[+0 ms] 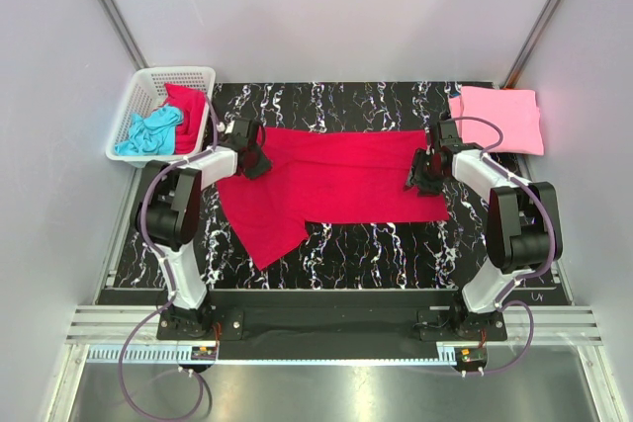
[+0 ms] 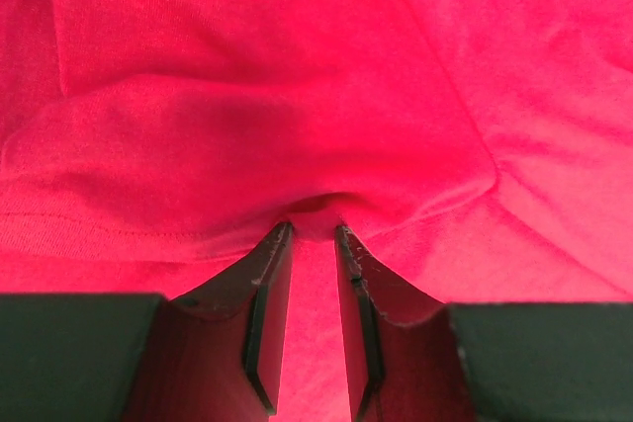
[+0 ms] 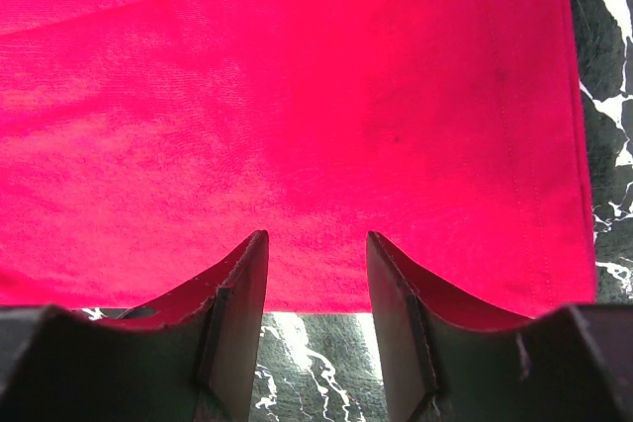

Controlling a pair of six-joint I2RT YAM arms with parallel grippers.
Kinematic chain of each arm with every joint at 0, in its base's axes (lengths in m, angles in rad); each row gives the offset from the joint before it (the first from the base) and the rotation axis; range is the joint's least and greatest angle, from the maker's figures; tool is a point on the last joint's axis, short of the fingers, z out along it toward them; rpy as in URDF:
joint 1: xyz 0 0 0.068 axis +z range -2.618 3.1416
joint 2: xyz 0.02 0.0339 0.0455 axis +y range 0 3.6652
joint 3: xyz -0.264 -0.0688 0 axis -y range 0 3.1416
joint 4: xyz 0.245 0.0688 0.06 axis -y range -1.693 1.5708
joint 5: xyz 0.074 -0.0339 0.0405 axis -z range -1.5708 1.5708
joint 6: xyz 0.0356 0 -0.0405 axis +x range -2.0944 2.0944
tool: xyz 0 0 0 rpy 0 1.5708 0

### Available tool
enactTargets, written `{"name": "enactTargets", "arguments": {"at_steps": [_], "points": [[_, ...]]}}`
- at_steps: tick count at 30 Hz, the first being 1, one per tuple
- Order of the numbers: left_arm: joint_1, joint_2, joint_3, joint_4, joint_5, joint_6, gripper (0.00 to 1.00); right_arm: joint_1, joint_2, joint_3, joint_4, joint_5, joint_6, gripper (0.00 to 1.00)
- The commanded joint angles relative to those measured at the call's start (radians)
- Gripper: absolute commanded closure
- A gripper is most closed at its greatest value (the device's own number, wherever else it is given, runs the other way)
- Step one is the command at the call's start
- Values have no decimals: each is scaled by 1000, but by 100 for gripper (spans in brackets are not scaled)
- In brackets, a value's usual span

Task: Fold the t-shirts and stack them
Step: Fold the tshirt

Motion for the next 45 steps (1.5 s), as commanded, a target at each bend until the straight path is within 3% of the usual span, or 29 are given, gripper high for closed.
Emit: {"name": "enactTargets", "arguments": {"at_steps": [1, 4, 8, 13, 20, 32, 35, 36, 37, 42, 45], "points": [[-5, 15, 53, 25, -34, 20, 71, 7, -9, 2, 15, -15, -3, 49], [-5, 29, 68, 18, -44, 29, 73, 7, 0, 4, 13, -14, 0, 49], [-5, 46, 94, 8, -56, 31, 87, 9, 13, 6, 15, -15, 0, 49], [-5, 42, 106, 2, -56, 31, 96, 7, 20, 4, 13, -15, 2, 49], [-5, -32, 94, -14, -24, 32, 96, 9, 25, 2, 16, -14, 5, 50], [-5, -109, 76, 2, 304, 38, 98, 13, 22, 6, 16, -14, 7, 50], [-5, -101, 70, 0, 380, 34, 94, 13, 14, 4, 16, -9, 5, 50], [-5, -97, 67, -3, 390, 35, 82, 13, 13, 4, 15, -8, 5, 50], [-5, -93, 64, -36, 383, 35, 76, 13, 8, 4, 13, -5, 3, 50], [-15, -151, -31, -114, 172, 34, 66, 13, 6, 7, 13, -6, 2, 50], [-18, -187, -77, -112, 92, 21, 65, 13, 13, 9, 15, -11, 5, 50]]}}
